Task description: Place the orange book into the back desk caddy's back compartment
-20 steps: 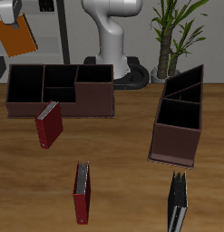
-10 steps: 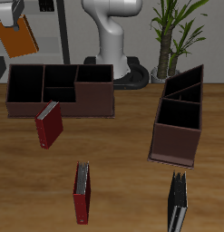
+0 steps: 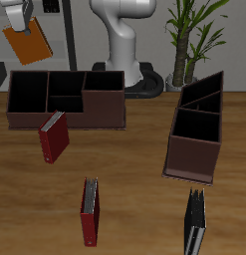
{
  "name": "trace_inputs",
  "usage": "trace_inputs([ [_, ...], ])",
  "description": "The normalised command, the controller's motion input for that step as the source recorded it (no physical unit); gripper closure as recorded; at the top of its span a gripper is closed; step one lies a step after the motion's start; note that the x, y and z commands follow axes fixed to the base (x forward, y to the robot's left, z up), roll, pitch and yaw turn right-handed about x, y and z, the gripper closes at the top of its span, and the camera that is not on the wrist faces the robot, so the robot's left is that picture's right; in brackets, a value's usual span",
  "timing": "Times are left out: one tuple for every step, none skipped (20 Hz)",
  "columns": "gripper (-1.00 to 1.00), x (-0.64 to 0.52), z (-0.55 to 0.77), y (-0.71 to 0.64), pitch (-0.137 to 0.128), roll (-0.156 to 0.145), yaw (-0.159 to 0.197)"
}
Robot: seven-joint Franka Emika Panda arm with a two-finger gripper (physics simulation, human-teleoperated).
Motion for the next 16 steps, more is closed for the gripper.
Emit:
trace_inputs([
  [1.0, -0.13, -0.02, 0.27, 0.006, 0.049, 0.021],
  [1.0, -0.09, -0.02, 0.29, 0.002, 0.052, 0.003],
  [1.0, -0.14, 0.0, 0.3, -0.016, 0.069, 0.03],
  [1.0, -0.1, -0.06, 0.31, 0.016, 0.063, 0.005],
  [1.0, -0.08, -0.07, 0.29, 0.049, 0.053, 0.043],
  [1.0, -0.13, -0.02, 0.29, -0.023, 0.055, 0.024],
  [1.0, -0.01, -0.06, 0.17, 0.005, 0.013, 0.02],
  [1.0, -0.16, -0.15, 0.4, 0.055, 0.09, 0.035],
  [1.0, -0.12, -0.13, 0.3, 0.029, 0.062, 0.075],
  [1.0, -0.12, -0.09, 0.2, 0.023, 0.021, 0.036],
  [1.0, -0.11, 0.0, 0.22, 0.01, 0.027, 0.024],
  [1.0, -0.13, 0.03, 0.12, -0.029, 0.024, -0.002],
  [1.0, -0.2, -0.04, 0.12, 0.019, 0.007, 0.202],
  [1.0, -0.06, 0.05, -0.01, -0.015, -0.04, 0.041],
  [1.0, -0.12, 0.05, -0.12, -0.017, -0.056, 0.082],
  [1.0, -0.01, -0.02, -0.12, -0.027, -0.054, 0.198],
])
